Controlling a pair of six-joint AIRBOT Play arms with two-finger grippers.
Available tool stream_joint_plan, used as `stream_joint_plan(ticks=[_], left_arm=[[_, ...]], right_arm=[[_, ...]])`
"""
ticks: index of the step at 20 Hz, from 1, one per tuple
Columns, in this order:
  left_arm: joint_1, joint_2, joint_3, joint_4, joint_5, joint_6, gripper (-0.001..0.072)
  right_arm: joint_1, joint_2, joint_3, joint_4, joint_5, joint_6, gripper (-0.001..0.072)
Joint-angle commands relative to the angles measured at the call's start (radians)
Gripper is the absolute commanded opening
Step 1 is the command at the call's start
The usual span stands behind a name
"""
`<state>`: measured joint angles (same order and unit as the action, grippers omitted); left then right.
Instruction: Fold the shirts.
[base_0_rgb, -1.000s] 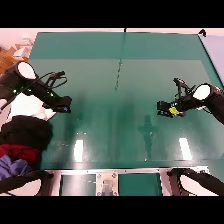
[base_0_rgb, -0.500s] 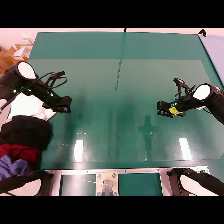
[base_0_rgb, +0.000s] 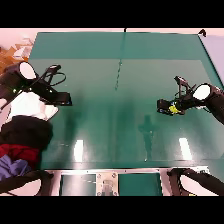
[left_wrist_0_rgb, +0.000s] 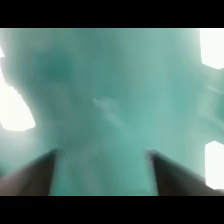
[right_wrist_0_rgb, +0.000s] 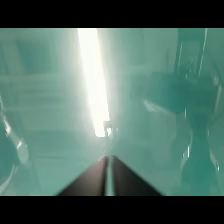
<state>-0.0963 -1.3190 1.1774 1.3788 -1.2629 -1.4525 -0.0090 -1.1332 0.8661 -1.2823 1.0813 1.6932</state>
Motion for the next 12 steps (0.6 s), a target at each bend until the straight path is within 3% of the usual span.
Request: stream_joint_plan(ticks=[1, 2, 6, 9, 12], left_arm=[[0.011, 0.0, 0.005, 0.441, 0.096, -0.066, 0.072], [0.028, 0.0, 0.005, 0.501, 0.098, -0.066, 0.072], [0.17, -0.001, -0.042, 0.501, 0.175, -0.066, 0.072], [0.231, -0.033, -0.13, 0.43, 0.162, -0.053, 0.072], [0.228, -0.072, -0.185, 0.316, 0.19, 0.015, 0.072]], right_arm=[[0.0, 0.0, 0.0, 0.0, -0.038, 0.0, 0.0215], [0.0, 0.0, 0.0, 0.0, -0.039, 0.0, 0.0216], [0.0, 0.0, 0.0, 0.0, -0.056, 0.0, 0.0216], [0.0, 0.0, 0.0, 0.0, -0.072, 0.0, 0.0216], [0.0, 0.0, 0.0, 0.0, -0.08, 0.0, 0.0216]])
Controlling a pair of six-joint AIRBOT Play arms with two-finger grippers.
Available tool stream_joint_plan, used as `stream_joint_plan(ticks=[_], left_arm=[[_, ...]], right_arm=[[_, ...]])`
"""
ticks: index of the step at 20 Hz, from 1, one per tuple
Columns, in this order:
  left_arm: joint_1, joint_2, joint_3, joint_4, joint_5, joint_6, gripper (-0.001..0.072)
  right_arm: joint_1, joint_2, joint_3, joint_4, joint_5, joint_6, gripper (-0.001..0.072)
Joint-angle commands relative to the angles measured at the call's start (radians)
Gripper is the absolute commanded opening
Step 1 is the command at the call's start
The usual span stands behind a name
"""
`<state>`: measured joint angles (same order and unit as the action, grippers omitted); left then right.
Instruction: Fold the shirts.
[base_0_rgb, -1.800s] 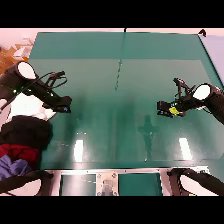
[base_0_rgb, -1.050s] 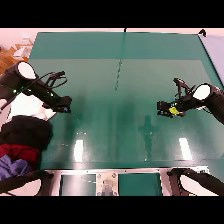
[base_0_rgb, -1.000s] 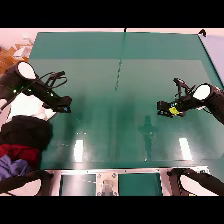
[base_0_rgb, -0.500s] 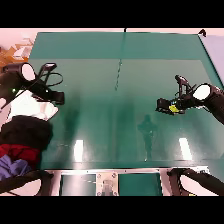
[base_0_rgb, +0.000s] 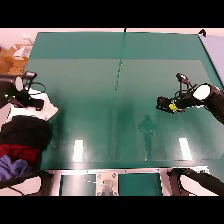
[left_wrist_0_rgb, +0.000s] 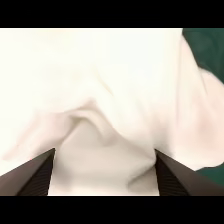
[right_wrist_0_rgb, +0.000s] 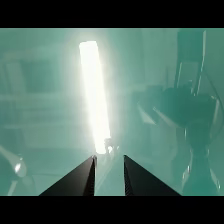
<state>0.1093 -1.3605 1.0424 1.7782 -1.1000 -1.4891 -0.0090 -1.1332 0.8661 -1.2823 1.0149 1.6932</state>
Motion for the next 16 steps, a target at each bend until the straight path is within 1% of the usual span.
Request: stream_joint_plan(ticks=[1, 2, 3, 4, 5, 7, 9, 10, 12, 14, 16], left_arm=[[0.023, -0.046, -0.05, -0.096, 0.052, 0.058, 0.072], [0.023, -0.058, -0.049, -0.092, 0.087, 0.057, 0.0662], [0.023, -0.063, -0.047, -0.083, 0.124, 0.057, 0.0365], [0.023, -0.063, -0.033, -0.082, 0.131, 0.058, 0.0026], [0.023, -0.063, -0.007, -0.087, 0.132, 0.046, 0.0019], [0.023, -0.063, 0.095, -0.16, 0.066, 0.051, 0.0019], [-0.004, -0.058, 0.231, -0.272, -0.029, 0.088, 0.0018], [-0.041, -0.049, 0.293, -0.303, -0.065, 0.097, 0.0018], [-0.163, -0.024, 0.412, -0.332, -0.113, 0.095, 0.0018], [-0.306, -0.014, 0.508, -0.375, -0.131, 0.09, 0.0018], [-0.444, -0.015, 0.555, -0.424, -0.091, 0.061, 0.0018]], right_arm=[[0.0, 0.0, 0.0, 0.0, -0.013, 0.0, 0.0215], [0.0, 0.0, 0.0, 0.0, -0.013, 0.0, 0.0214], [0.0, 0.0, 0.0, 0.0, -0.012, 0.0, 0.0204], [0.0, 0.0, 0.0, 0.0, -0.012, 0.0, 0.0204], [0.0, 0.0, 0.0, 0.0, -0.013, 0.0, 0.0201], [-0.001, 0.0, 0.0, 0.0, -0.012, 0.0, 0.0067], [-0.001, 0.0, 0.0, 0.0, -0.012, 0.0, 0.0068], [-0.001, 0.0, 0.003, 0.0, -0.012, 0.0, 0.0067], [-0.005, 0.0, 0.018, 0.0, -0.003, 0.0, 0.0066], [-0.019, 0.0, 0.047, 0.0, 0.023, -0.001, 0.0066], [-0.043, 0.0, 0.079, 0.0, 0.053, -0.002, 0.0066]])
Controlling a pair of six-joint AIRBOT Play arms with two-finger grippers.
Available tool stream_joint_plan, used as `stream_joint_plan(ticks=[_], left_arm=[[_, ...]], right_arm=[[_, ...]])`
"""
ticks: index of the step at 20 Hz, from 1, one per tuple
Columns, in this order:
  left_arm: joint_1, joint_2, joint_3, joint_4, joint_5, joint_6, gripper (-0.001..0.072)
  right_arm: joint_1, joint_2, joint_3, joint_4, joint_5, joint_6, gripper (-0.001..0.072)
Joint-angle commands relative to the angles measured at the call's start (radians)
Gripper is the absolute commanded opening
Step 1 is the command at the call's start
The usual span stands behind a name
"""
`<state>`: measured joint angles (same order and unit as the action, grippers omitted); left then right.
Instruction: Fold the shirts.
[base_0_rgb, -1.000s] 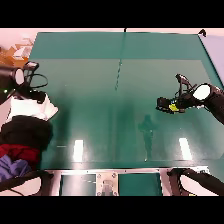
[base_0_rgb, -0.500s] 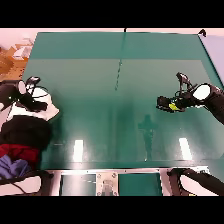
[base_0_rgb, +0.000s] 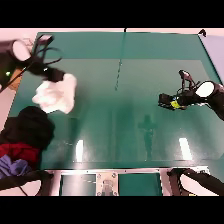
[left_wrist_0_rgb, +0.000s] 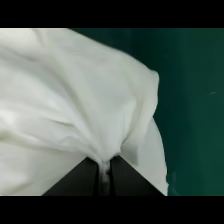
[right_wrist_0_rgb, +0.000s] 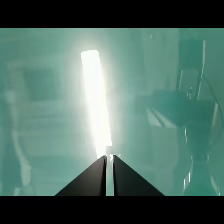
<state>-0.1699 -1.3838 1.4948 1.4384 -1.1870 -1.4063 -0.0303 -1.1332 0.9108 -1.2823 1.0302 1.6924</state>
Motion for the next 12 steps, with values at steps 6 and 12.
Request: stream_joint_plan(ticks=[6, 12], left_arm=[[-0.449, -0.105, 0.102, -0.174, 0.135, -0.116, 0.002], [-0.401, -0.206, 0.115, -0.275, 0.012, -0.167, 0.069]], right_arm=[[-0.074, 0.0, 0.064, 0.0, 0.089, -0.003, 0.0013], [-0.087, 0.0, 0.065, 0.0, 0.173, -0.048, 0.0219]])
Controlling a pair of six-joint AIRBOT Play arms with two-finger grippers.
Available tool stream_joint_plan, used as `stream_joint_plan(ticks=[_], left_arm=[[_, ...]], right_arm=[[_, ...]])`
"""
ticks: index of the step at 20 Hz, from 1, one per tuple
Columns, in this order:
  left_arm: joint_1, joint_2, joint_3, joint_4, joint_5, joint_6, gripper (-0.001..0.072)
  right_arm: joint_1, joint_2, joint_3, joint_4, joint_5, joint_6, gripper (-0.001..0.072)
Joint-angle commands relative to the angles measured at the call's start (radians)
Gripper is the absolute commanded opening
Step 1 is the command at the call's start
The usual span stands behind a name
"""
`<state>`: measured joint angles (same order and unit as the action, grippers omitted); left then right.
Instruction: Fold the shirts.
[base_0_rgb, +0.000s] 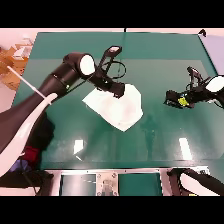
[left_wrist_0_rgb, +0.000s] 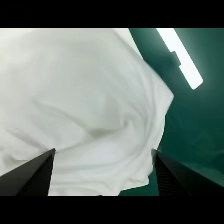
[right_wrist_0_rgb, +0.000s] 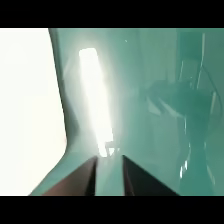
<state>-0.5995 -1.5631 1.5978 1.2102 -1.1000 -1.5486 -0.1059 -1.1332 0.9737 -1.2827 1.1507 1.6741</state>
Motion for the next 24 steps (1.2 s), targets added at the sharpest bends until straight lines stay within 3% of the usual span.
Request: stream_joint_plan(ticks=[1, 4, 9, 12, 16, 19, 24], left_arm=[[0.082, -0.013, 0.03, -0.043, -0.143, -0.025, 0.069], [0.264, 0.03, 0.073, -0.034, -0.299, -0.022, 0.0691], [0.488, 0.048, 0.005, -0.007, -0.352, -0.013, 0.0691], [0.497, 0.048, -0.191, -0.043, -0.194, 0.014, 0.069], [0.496, 0.018, -0.432, -0.321, 0.129, 0.143, 0.0689], [0.496, -0.043, -0.473, -0.454, 0.182, 0.243, 0.0688], [0.496, -0.103, -0.474, -0.476, 0.236, 0.249, 0.0687]], right_arm=[[-0.018, 0.0, 0.003, 0.0, 0.074, -0.031, 0.0221], [-0.041, 0.0, 0.004, 0.0, 0.113, -0.031, 0.0438], [-0.016, 0.0, -0.071, 0.085, 0.048, -0.042, 0.0444], [0.036, 0.0, -0.178, 0.201, -0.068, -0.087, 0.0443], [0.157, -0.027, -0.272, 0.291, -0.165, -0.091, 0.0443], [0.284, -0.096, -0.275, 0.331, -0.222, -0.09, 0.0442], [0.382, -0.193, -0.268, 0.443, -0.313, -0.111, 0.0443]])
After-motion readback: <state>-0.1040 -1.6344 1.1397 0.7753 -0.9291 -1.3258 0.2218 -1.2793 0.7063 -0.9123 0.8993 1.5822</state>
